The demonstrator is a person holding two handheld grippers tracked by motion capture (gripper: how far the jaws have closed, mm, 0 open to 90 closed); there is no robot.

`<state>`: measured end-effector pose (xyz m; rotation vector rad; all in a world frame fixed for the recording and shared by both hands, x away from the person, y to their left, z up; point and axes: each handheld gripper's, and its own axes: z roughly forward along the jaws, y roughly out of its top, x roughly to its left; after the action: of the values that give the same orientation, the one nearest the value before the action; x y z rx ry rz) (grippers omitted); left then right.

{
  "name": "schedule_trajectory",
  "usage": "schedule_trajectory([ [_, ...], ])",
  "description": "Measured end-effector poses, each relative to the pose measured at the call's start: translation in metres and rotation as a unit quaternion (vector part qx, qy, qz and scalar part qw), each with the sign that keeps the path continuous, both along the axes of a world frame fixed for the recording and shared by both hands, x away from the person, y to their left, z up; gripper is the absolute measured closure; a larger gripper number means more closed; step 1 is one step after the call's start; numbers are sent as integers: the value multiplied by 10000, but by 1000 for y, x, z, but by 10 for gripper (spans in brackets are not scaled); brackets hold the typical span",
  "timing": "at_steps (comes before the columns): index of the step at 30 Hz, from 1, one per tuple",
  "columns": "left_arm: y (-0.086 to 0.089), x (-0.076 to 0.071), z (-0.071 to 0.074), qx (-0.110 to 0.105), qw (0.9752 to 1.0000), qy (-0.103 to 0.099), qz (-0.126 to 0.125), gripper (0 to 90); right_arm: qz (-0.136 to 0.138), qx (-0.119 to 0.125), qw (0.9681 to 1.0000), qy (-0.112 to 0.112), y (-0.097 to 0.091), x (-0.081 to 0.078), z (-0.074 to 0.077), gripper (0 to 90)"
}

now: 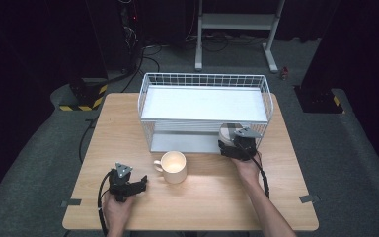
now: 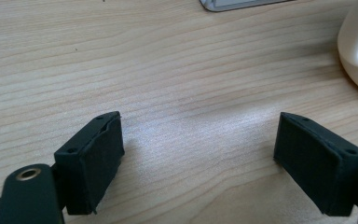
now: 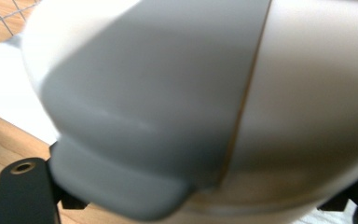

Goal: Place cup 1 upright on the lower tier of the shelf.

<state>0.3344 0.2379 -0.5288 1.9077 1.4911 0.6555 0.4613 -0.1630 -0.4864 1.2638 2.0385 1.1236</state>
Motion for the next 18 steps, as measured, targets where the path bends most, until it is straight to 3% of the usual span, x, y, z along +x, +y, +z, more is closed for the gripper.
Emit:
schedule_trajectory([
  [9,0,0,0,-6,10000,6,-1,160,66,-88,9999,56,-3,-3,1,143],
  [14,0,0,0,-9,10000,3,-2,160,-16,69,9998,177,-7,-10,-4,155],
  [18,0,0,0,-10,10000,3,-3,160,12,-50,9999,119,-8,-19,-6,204],
])
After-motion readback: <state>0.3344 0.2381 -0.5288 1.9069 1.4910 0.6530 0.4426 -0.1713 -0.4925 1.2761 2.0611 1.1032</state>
